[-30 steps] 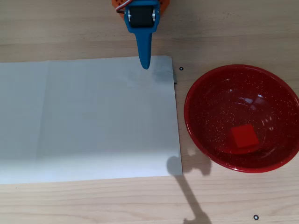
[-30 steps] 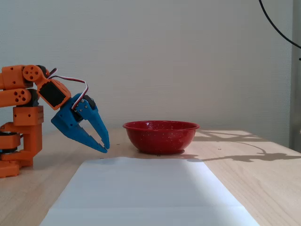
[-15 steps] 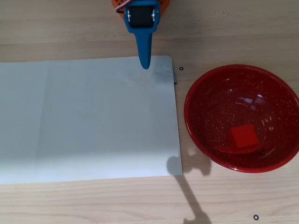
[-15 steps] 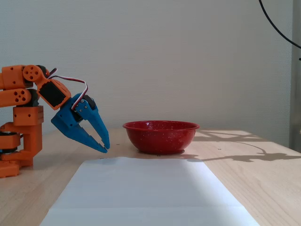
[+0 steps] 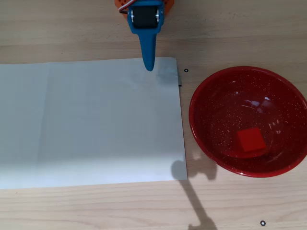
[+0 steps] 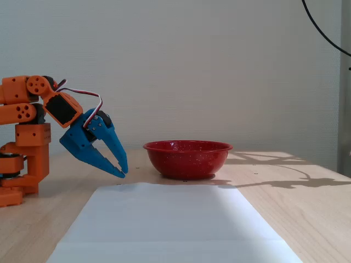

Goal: Grasp the red cube and put it in the red bowl

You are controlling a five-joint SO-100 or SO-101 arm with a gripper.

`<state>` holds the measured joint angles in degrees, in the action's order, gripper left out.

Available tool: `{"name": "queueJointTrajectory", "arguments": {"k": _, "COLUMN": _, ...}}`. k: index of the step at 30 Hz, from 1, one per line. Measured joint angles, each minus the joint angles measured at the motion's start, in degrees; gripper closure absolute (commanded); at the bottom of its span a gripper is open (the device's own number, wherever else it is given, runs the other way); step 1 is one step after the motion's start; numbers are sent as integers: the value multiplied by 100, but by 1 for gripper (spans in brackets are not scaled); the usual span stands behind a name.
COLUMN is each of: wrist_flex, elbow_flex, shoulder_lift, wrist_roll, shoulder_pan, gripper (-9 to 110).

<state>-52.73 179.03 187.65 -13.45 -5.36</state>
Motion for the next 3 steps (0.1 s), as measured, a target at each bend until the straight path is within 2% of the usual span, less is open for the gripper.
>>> {"name": "queueJointTrajectory", "arguments": {"k": 3, "wrist_flex": 0, "elbow_flex": 0, "shoulder_lift": 0, "wrist_roll": 0, "shoulder_pan": 0, "gripper": 101}}
